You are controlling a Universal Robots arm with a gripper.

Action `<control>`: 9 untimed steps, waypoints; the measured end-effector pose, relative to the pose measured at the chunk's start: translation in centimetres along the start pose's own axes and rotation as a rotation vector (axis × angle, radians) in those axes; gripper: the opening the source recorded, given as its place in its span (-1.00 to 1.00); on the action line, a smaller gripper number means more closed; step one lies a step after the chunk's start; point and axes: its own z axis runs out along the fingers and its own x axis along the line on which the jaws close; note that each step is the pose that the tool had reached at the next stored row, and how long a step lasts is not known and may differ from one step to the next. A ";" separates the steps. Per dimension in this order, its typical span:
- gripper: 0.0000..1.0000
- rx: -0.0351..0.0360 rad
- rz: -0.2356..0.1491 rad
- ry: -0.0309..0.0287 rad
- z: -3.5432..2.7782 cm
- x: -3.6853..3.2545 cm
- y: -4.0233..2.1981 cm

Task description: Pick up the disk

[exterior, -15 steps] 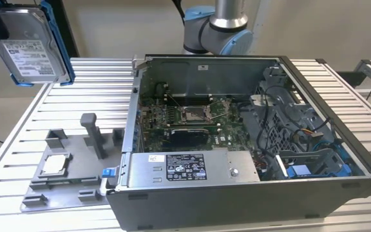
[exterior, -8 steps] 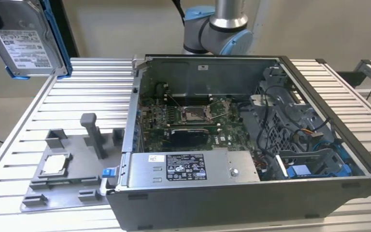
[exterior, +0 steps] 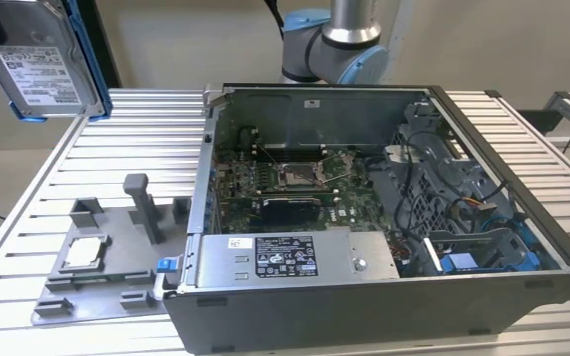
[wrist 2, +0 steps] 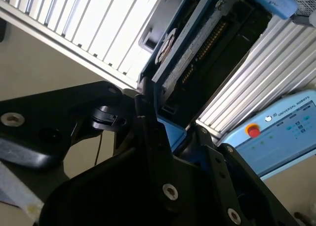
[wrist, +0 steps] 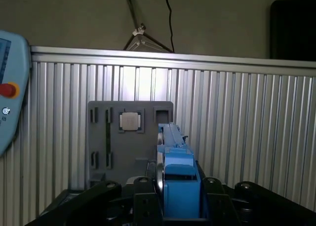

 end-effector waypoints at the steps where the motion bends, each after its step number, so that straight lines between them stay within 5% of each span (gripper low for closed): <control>1: -1.00 0.0000 0.000 0.0000 0.00 0.01 -0.15; 9: -1.00 -0.0009 0.000 0.0000 -0.04 0.07 -2.03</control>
